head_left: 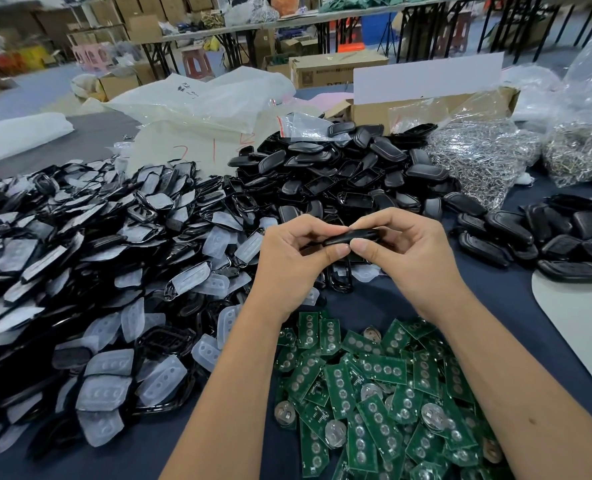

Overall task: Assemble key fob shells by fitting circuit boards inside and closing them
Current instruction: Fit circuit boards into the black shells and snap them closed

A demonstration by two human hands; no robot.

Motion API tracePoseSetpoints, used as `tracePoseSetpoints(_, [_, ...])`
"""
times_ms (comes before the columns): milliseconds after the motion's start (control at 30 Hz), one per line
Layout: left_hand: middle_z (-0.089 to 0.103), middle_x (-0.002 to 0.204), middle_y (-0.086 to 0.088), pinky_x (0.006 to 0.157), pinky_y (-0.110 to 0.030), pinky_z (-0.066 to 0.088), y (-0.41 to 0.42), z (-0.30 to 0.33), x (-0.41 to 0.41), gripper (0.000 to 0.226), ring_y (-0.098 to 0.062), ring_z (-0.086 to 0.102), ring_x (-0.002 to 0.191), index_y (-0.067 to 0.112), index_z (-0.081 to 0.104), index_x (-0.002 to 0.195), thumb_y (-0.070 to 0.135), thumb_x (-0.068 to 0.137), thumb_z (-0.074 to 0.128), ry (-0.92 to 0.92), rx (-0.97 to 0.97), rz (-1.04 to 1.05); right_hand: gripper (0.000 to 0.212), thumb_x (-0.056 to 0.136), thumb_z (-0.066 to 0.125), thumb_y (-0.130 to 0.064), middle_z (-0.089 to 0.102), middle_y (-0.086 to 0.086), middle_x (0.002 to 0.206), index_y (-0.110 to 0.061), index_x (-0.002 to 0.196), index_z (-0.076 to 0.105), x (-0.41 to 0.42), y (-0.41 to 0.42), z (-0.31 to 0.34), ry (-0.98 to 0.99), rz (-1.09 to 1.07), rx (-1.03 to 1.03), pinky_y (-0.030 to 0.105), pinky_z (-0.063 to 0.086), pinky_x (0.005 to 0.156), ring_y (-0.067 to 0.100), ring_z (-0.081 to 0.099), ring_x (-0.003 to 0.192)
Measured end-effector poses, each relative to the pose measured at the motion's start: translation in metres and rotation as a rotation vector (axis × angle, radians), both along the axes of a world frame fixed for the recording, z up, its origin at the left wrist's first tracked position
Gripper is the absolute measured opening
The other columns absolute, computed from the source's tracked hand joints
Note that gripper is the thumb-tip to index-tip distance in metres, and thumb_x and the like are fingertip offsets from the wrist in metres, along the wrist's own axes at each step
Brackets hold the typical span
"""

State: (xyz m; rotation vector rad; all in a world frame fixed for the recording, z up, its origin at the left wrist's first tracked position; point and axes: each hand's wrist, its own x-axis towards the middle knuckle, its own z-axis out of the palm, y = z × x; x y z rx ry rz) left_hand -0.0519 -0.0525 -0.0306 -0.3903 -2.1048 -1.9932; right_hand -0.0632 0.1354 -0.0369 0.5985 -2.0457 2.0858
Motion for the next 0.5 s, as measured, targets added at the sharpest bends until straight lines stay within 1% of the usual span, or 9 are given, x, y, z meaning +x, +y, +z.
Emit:
tracePoseSetpoints(100, [0.079,0.095,-0.005,0.089,-0.041,0.062,0.0004,-0.0012,-0.0004,0.02,-0.021,0.075,0.095,0.01,0.079,0.097,-0.001,0.081,0.084,-0.013,-0.022,0.022,0.018,0.088,0.081,-0.004,0.078,0.007,0.098,-0.013,0.103,0.077,-0.0003,0.0009,-0.0006,-0.001,-0.009,0.003,0.05,0.062,0.09,0.033,0.074,0.096])
tracePoseSetpoints(233, [0.079,0.095,-0.002,0.088,-0.039,0.062,0.0008,-0.002,-0.0004,0.02,-0.019,0.075,0.095,0.015,0.079,0.095,0.003,0.08,0.086,-0.023,-0.063,0.051,0.021,0.087,0.083,-0.006,0.079,0.004,0.095,-0.015,0.104,0.077,-0.0016,0.0013,-0.0016,-0.009,-0.025,-0.008,0.033,0.06,0.079,0.021,0.074,0.087])
tracePoseSetpoints(267, [0.079,0.095,-0.002,0.089,-0.038,0.062,0.001,-0.0017,0.0,0.019,-0.019,0.075,0.096,0.015,0.079,0.095,0.004,0.08,0.086,-0.022,-0.066,0.048,0.021,0.086,0.083,-0.007,0.079,0.004,0.095,-0.016,0.104,0.077,-0.0021,0.0013,-0.0018,-0.013,-0.033,-0.015,0.032,0.06,0.078,0.019,0.072,0.085])
tracePoseSetpoints(300, [0.079,0.096,-0.002,0.089,-0.038,0.062,0.0012,-0.0017,0.0003,0.017,-0.019,0.075,0.097,0.015,0.079,0.095,0.005,0.082,0.084,-0.027,-0.057,0.038,0.022,0.086,0.084,-0.008,0.078,0.005,0.095,-0.018,0.105,0.077,-0.0028,0.0011,-0.0021,-0.017,-0.04,-0.022,0.034,0.06,0.079,0.02,0.071,0.085])
tracePoseSetpoints(367, [0.079,0.099,-0.007,0.091,-0.042,0.061,0.0025,-0.0022,0.0009,0.011,-0.023,0.075,0.099,0.01,0.077,0.096,0.006,0.086,0.081,-0.057,-0.021,0.011,0.026,0.085,0.084,-0.013,0.077,0.008,0.1,-0.02,0.109,0.077,-0.0045,0.0008,-0.0035,-0.027,-0.044,-0.032,0.039,0.061,0.085,0.025,0.068,0.089])
tracePoseSetpoints(400, [0.079,0.099,-0.008,0.09,-0.043,0.061,0.0039,-0.0028,0.0011,0.009,-0.025,0.075,0.099,0.007,0.076,0.094,0.005,0.087,0.08,-0.076,-0.009,0.001,0.03,0.084,0.083,-0.015,0.077,0.009,0.102,-0.019,0.112,0.076,-0.0052,0.0003,-0.0046,-0.04,-0.039,-0.044,0.04,0.061,0.088,0.025,0.068,0.091])
tracePoseSetpoints(467, [0.079,0.097,-0.007,0.086,-0.036,0.061,0.0076,-0.0038,0.0021,0.011,-0.023,0.076,0.097,0.006,0.072,0.088,0.002,0.085,0.082,-0.106,-0.015,-0.006,0.035,0.082,0.083,-0.018,0.078,0.009,0.105,-0.018,0.116,0.074,-0.0058,-0.0015,-0.0065,-0.101,-0.034,-0.087,0.038,0.06,0.09,0.024,0.07,0.095])
tracePoseSetpoints(500, [0.079,0.096,-0.006,0.084,-0.032,0.061,0.0096,-0.0044,0.0027,0.015,-0.022,0.077,0.095,0.008,0.07,0.085,0.002,0.083,0.083,-0.116,-0.027,-0.002,0.034,0.082,0.084,-0.019,0.078,0.008,0.105,-0.018,0.114,0.075,-0.0061,-0.0023,-0.0072,-0.134,-0.041,-0.1,0.036,0.06,0.089,0.023,0.071,0.097])
